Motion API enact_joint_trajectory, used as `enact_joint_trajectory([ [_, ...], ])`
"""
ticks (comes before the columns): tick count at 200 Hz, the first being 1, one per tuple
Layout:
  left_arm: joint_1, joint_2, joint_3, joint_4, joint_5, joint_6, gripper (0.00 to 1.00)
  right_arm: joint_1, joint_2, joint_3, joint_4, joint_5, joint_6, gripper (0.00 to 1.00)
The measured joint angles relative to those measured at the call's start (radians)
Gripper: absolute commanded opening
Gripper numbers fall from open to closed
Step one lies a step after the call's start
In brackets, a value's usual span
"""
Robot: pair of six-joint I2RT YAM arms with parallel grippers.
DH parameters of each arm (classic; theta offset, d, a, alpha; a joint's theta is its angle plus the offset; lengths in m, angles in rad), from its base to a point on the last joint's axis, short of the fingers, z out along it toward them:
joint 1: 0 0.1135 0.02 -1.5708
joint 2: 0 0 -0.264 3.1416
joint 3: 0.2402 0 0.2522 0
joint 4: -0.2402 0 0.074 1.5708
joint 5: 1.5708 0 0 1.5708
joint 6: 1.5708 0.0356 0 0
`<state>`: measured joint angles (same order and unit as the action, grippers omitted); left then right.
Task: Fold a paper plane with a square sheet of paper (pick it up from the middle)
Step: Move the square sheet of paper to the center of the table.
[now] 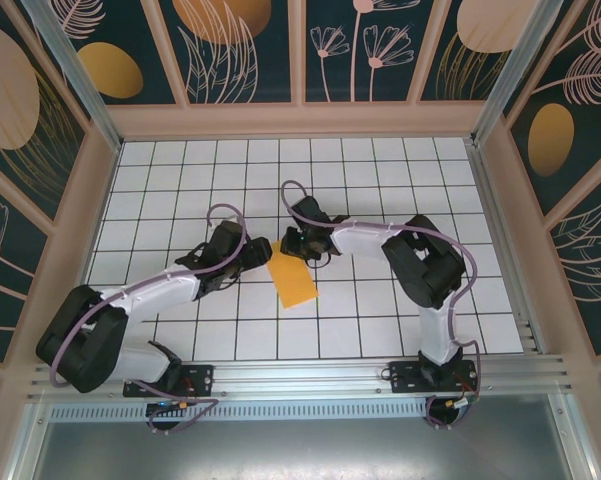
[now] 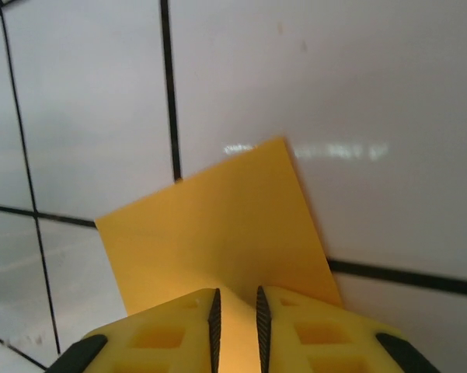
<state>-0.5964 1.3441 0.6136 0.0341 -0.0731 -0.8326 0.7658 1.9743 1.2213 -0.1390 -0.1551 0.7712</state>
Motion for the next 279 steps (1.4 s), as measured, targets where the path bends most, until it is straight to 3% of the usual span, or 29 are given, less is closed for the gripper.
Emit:
enact_joint_trajectory([
  [37,0.000,-0.096,-0.050,0.000,-0.019,-0.035,0.84,-0.001,-0.055,0.027,-0.062,0.059,-0.071,0.42],
  [85,0.002,-0.172,-0.133,-0.001,-0.035,-0.105,0.92,0.003,-0.059,0.068,-0.174,0.088,-0.236,0.38],
  [139,0.008,-0.231,-0.183,-0.005,-0.037,-0.163,0.95,0.031,0.110,0.247,-0.221,0.088,-0.314,0.37],
  [207,0.008,-0.224,-0.183,-0.002,0.027,-0.162,0.93,-0.009,0.155,0.263,-0.209,0.142,-0.214,0.35],
  [241,0.008,-0.192,-0.183,0.020,0.083,-0.140,0.92,-0.039,0.122,0.217,-0.191,0.204,-0.115,0.36],
  [279,0.008,-0.129,-0.174,0.073,0.160,-0.129,0.89,-0.053,0.066,0.206,-0.222,0.230,-0.104,0.39],
])
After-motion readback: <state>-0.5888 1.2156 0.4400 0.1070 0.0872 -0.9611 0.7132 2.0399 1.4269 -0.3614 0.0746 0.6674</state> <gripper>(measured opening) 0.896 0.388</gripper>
